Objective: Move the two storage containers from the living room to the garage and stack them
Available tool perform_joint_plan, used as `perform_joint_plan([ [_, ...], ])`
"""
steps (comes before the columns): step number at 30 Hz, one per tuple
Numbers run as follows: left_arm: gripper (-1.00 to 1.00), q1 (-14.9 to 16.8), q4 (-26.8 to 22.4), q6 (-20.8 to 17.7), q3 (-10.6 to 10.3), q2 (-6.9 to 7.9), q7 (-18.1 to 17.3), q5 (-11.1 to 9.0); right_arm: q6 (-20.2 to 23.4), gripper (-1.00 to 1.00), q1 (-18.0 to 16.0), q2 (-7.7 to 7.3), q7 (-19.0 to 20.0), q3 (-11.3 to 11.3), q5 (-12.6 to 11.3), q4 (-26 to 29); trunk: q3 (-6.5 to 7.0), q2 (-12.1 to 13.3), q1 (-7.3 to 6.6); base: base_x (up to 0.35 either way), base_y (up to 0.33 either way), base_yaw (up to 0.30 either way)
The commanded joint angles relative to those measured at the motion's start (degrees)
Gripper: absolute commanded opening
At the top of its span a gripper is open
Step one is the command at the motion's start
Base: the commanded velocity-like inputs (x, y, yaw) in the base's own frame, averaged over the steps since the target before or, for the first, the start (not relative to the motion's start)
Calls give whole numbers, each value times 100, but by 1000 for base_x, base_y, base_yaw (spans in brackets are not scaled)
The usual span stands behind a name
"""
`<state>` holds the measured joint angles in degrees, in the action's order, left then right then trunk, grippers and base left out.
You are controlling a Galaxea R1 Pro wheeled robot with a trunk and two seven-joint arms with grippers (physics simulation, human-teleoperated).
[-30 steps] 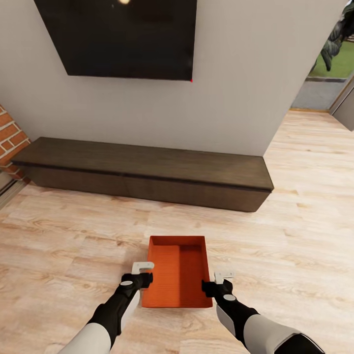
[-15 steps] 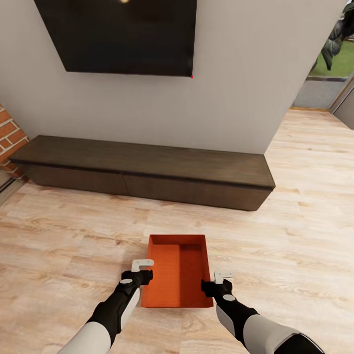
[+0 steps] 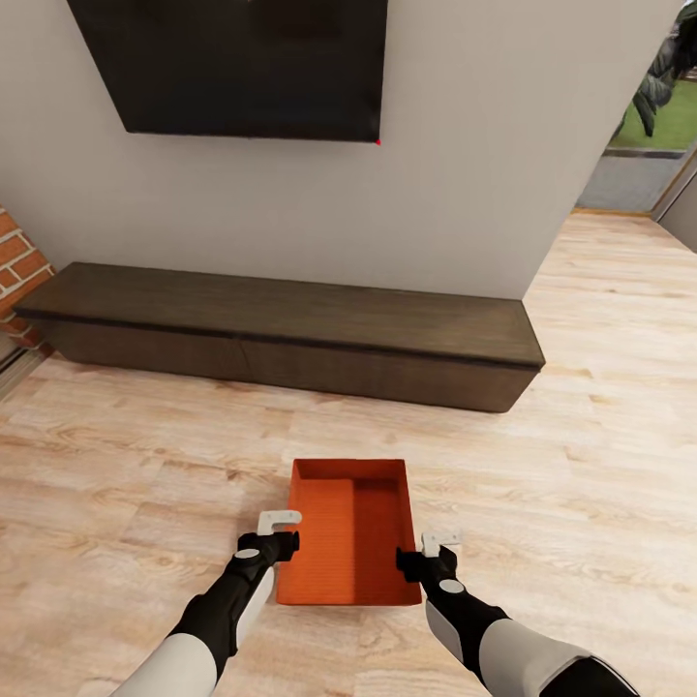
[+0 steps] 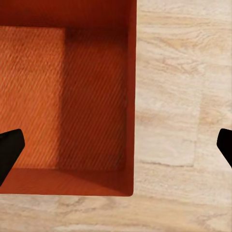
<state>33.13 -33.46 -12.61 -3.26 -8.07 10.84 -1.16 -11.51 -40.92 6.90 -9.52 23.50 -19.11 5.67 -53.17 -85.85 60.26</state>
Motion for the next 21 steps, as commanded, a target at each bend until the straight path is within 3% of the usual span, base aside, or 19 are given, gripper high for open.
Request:
perform_joint_plan([
  [1,100,1,-9,-36,-29,6,38,-13,-17,100,-4,0,-22,50,-50,-5,-22,-43,22,0,0,0],
  [21,100,-1,10,-40,-17,31,41,-16,-9,100,-8,-18,-23,34,-71,-5,-381,-846,462,0,0,0],
])
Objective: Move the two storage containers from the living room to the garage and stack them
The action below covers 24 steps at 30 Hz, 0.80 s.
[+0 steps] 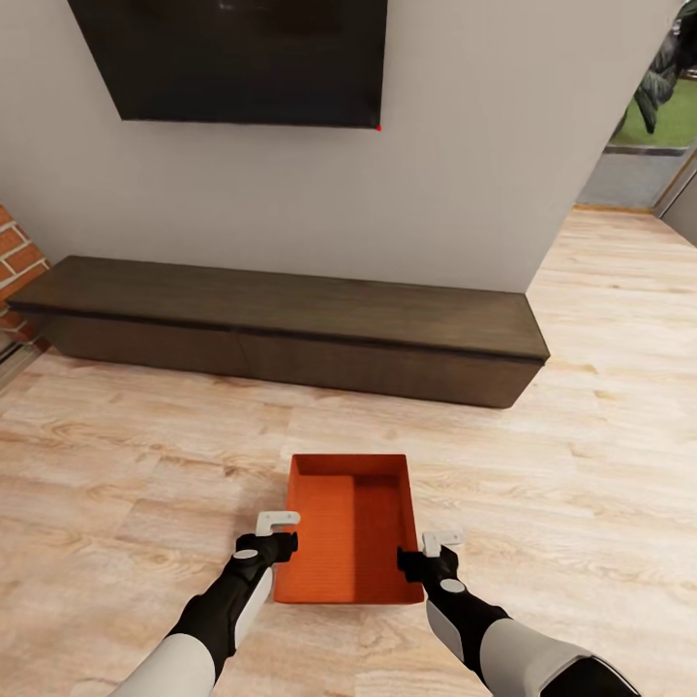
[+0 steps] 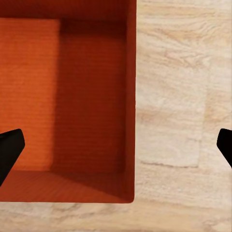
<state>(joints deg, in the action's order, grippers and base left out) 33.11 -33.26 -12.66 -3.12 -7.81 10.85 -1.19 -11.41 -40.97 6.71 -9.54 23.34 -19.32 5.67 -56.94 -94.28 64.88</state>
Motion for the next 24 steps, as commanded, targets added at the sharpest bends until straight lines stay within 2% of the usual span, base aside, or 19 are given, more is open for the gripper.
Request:
perform_joint_plan([
  [1,100,1,-9,-34,-30,5,40,-13,-19,100,-3,0,-21,49,-53,-5,-22,-43,22,0,0,0],
  [24,100,2,6,-34,-41,7,40,-5,57,100,-6,-11,-21,50,-73,-5,-435,-966,527,0,0,0],
])
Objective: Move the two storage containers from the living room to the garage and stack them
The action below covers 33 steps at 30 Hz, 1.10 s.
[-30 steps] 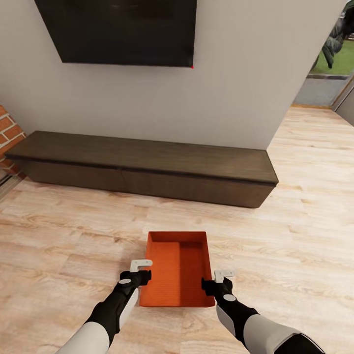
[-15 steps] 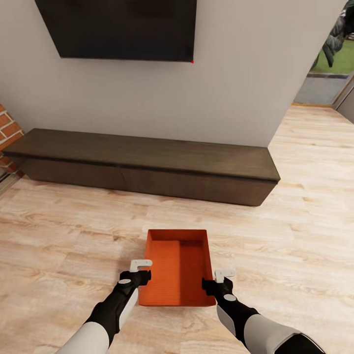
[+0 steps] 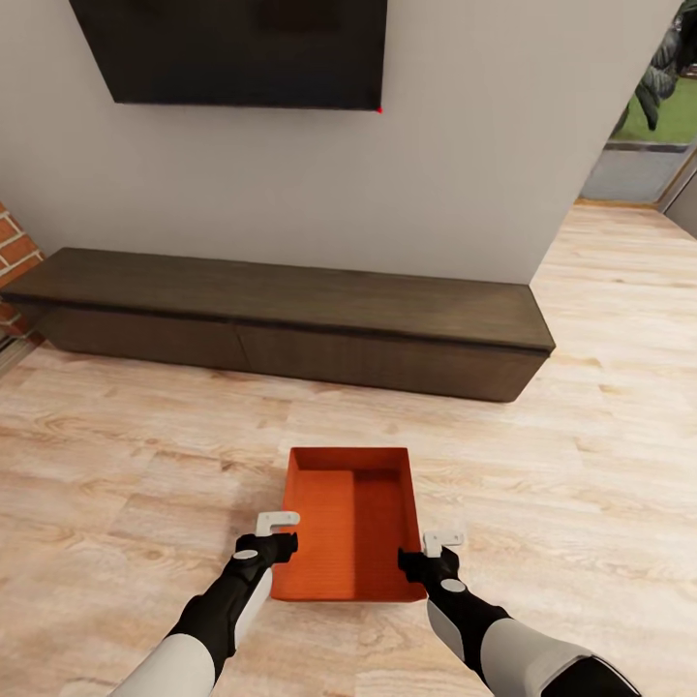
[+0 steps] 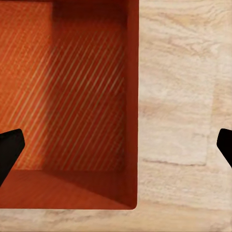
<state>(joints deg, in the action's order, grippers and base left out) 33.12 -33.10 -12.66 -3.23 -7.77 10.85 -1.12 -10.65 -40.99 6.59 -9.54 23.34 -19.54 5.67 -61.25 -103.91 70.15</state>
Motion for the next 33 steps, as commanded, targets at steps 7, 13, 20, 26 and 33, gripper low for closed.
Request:
perform_joint_plan([
  [7,100,1,-3,-34,-33,4,40,-11,0,100,-5,-9,-21,48,-62,16,-130,-284,154,0,0,0],
  [13,100,1,-3,-34,-29,4,37,-11,100,100,-5,-16,-21,48,-54,62,-237,-524,286,0,0,0],
  [20,100,1,-10,-34,-32,4,38,-14,127,100,-5,-28,-21,41,-50,106,-363,-805,439,0,0,0],
  [26,100,1,-22,-34,-31,4,39,-18,130,100,-5,-43,-21,39,-48,239,-471,-1046,571,0,0,0],
  [33,100,1,-35,-34,-29,4,40,-20,113,100,-5,-52,-21,42,-4,307,-579,-1286,703,0,0,0],
])
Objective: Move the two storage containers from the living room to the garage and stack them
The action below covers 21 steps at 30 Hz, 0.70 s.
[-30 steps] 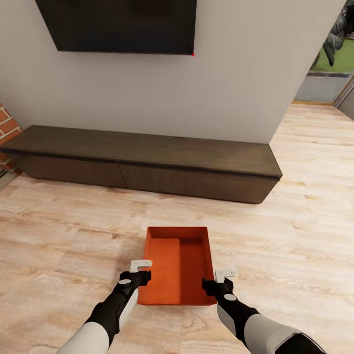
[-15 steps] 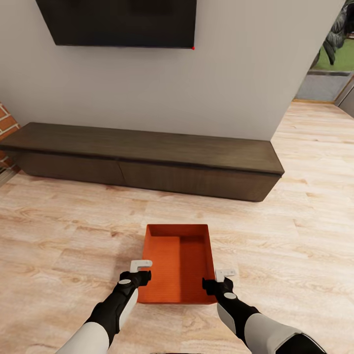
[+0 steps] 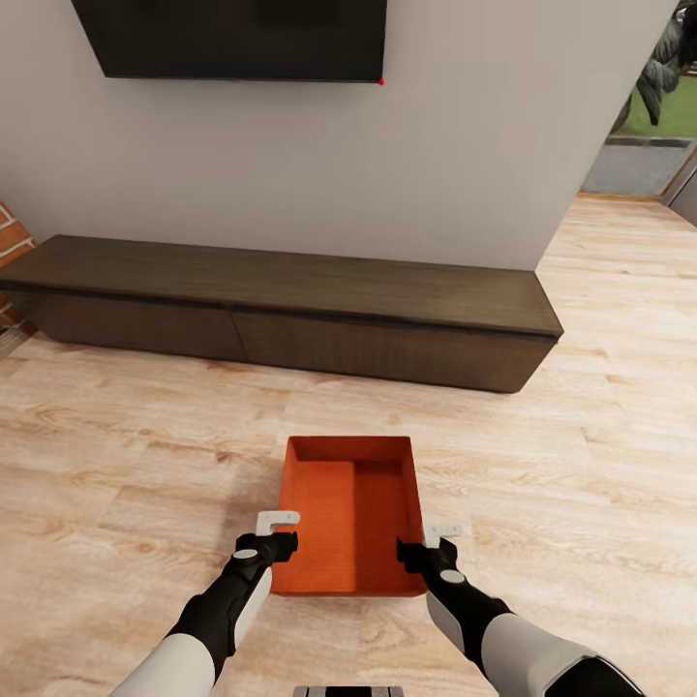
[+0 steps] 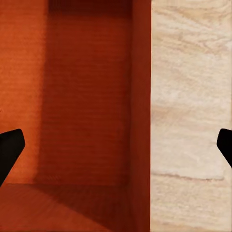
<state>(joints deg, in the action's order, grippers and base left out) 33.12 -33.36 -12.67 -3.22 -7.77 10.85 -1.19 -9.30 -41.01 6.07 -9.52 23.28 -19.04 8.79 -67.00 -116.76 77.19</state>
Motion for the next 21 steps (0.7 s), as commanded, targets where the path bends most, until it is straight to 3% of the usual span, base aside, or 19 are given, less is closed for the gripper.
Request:
perform_joint_plan([
  [1,100,1,-13,-34,-30,4,38,-13,-23,100,-4,0,-24,54,-51,31,-4,-2,-1,0,0,0],
  [21,100,1,-23,-34,-30,13,31,-13,-121,100,-4,-77,-24,95,-35,123,-4,-2,-1,0,0,0],
])
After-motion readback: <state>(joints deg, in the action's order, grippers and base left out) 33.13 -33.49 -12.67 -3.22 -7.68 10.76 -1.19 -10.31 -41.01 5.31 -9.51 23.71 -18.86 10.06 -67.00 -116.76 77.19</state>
